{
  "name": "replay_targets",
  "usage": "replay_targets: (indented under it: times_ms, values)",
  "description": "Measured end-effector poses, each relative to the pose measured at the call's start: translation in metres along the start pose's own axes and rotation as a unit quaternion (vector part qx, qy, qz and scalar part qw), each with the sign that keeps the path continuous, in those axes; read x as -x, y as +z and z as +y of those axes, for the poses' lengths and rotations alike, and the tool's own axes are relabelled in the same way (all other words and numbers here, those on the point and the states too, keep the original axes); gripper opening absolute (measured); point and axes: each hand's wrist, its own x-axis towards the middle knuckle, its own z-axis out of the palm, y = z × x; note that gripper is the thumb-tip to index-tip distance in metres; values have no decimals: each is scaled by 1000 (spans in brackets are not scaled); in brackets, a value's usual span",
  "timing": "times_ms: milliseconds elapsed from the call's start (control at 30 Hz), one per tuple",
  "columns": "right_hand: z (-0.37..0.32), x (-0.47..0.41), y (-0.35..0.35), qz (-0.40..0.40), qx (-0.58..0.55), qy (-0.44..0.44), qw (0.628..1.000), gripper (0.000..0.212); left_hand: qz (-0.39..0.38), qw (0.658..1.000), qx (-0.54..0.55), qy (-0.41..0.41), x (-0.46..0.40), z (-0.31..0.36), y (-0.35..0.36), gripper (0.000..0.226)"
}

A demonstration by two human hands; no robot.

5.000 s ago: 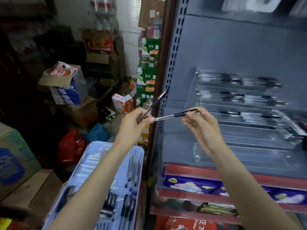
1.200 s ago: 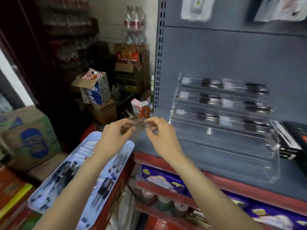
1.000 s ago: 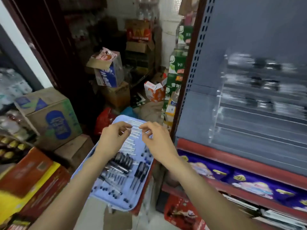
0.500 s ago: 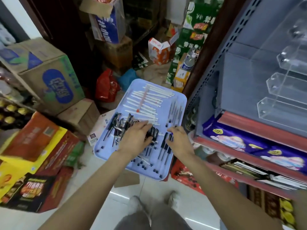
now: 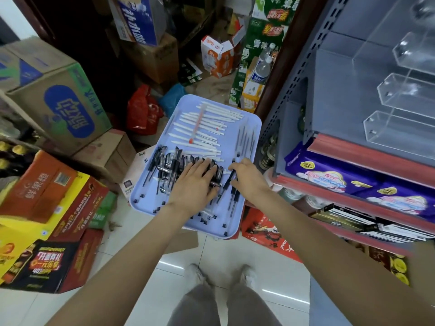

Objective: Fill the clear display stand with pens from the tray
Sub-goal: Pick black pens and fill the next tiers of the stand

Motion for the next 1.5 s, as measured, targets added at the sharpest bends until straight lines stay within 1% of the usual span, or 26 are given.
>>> replay_targets:
  times_ms: [67, 133, 233, 333, 467, 533, 600, 667, 700, 733, 800, 867, 900, 933, 967, 1000, 1067, 1133, 1233, 1300, 1367, 1400, 1500]
  values:
    - [0, -4, -2, -10, -17, 7, 1000, 44, 7, 1000, 25, -12, -3, 4, -5, 54]
    - [0, -7, -4, -13, -53, 26, 998, 40, 29, 997, 55, -41, -10, 10, -11, 44]
    - [1, -9, -12, -5, -120, 57, 991, 38, 49, 993, 64, -88, -24, 19, -16, 32]
    - [6, -3, -24, 21, -220, 77, 972, 41, 29, 990, 45, -130, -39, 28, -18, 32]
    - [19, 9, -32, 69, -282, 104, 951, 36, -8, 987, -2, -159, -54, 41, -22, 29]
    - [25, 14, -33, 91, -329, 123, 932, 37, -13, 985, 12, -172, -58, 45, -22, 28]
    - [31, 18, -34, 97, -386, 126, 909, 31, -4, 978, 83, -190, -60, 48, -25, 31]
    - [32, 23, -38, 87, -452, 106, 882, 21, 22, 956, 218, -195, -60, 47, -32, 38]
    - [31, 26, -41, 85, -472, 85, 874, 14, 44, 935, 295, -191, -59, 47, -37, 34]
    - [28, 28, -45, 91, -472, 61, 875, 9, 64, 910, 367, -183, -57, 46, -43, 29]
    - [20, 32, -59, 117, -453, 14, 884, 11, 99, 851, 496, -143, -52, 47, -59, 16]
    - [11, 36, -79, 148, -433, -25, 889, 11, 136, 803, 574, -85, -48, 49, -79, 14]
    - [9, 38, -91, 164, -425, -43, 889, 10, 151, 788, 593, -62, -48, 50, -90, 13]
    - [7, 40, -101, 179, -421, -57, 887, 9, 163, 783, 599, -43, -48, 52, -101, 12]
    - [6, 43, -113, 192, -422, -64, 884, 9, 172, 784, 596, -24, -48, 54, -113, 10]
    - [6, 45, -124, 205, -427, -67, 878, 10, 183, 793, 582, -3, -50, 57, -123, 8]
    - [8, 52, -145, 232, -447, -69, 861, 10, 213, 828, 517, 33, -54, 64, -142, 9]
    - [14, 62, -164, 258, -482, -71, 834, 5, 238, 863, 440, 65, -59, 74, -158, 14]
    - [31, 78, -191, 304, -527, -76, 790, 7, 219, 893, 381, 94, -70, 96, -182, 18]
    - [50, 91, -210, 336, -550, -81, 760, 5, 204, 914, 329, 123, -78, 115, -197, 27]
    - [74, 104, -228, 366, -568, -85, 732, 7, 210, 926, 270, 159, -86, 138, -208, 43]
    - [87, 111, -236, 380, -574, -85, 720, 11, 222, 927, 249, 173, -89, 151, -213, 45]
    - [131, 127, -258, 403, -580, -79, 703, 16, 270, 911, 242, 194, -103, 193, -221, 36]
